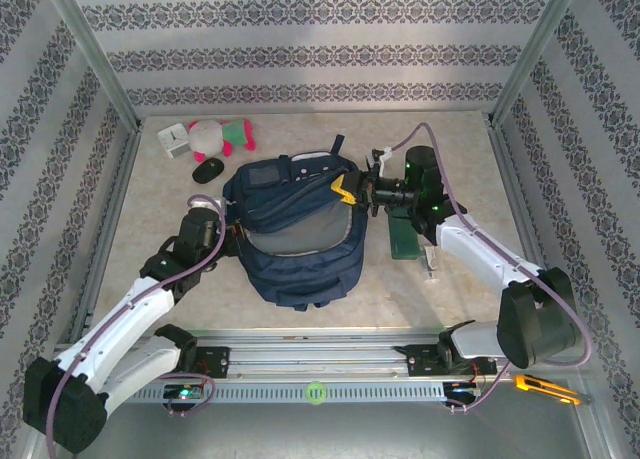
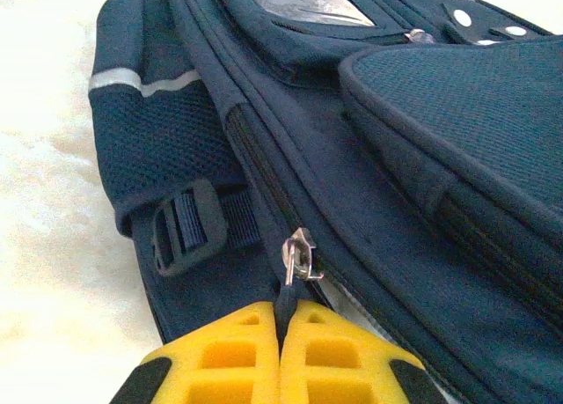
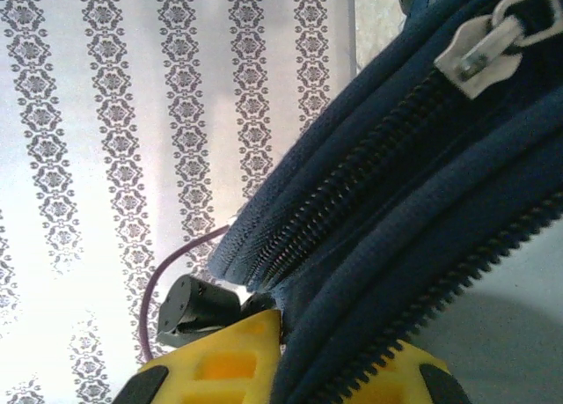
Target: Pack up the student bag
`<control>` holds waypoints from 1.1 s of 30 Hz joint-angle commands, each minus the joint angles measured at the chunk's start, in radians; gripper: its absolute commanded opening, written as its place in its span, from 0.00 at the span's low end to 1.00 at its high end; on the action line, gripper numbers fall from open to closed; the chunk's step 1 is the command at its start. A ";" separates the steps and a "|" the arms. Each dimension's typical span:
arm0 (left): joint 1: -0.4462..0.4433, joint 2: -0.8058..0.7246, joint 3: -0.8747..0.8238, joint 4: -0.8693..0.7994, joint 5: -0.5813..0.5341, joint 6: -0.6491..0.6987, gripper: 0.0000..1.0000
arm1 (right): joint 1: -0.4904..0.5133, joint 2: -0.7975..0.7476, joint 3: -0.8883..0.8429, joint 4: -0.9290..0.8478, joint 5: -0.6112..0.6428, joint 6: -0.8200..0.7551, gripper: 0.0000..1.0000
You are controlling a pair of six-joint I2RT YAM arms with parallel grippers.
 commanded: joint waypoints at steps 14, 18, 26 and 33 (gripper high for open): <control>0.269 0.417 0.057 0.382 0.021 0.206 0.00 | -0.061 0.060 0.155 0.256 -0.254 0.139 0.00; 0.284 0.472 0.093 0.416 0.036 0.220 0.05 | -0.062 0.060 0.141 0.261 -0.230 0.136 0.00; 0.282 0.316 0.109 0.373 0.185 0.260 0.54 | -0.039 0.078 0.099 0.192 -0.045 0.019 0.00; 0.246 0.016 0.021 0.371 0.574 0.557 0.63 | 0.012 0.110 0.060 0.179 0.046 -0.022 0.00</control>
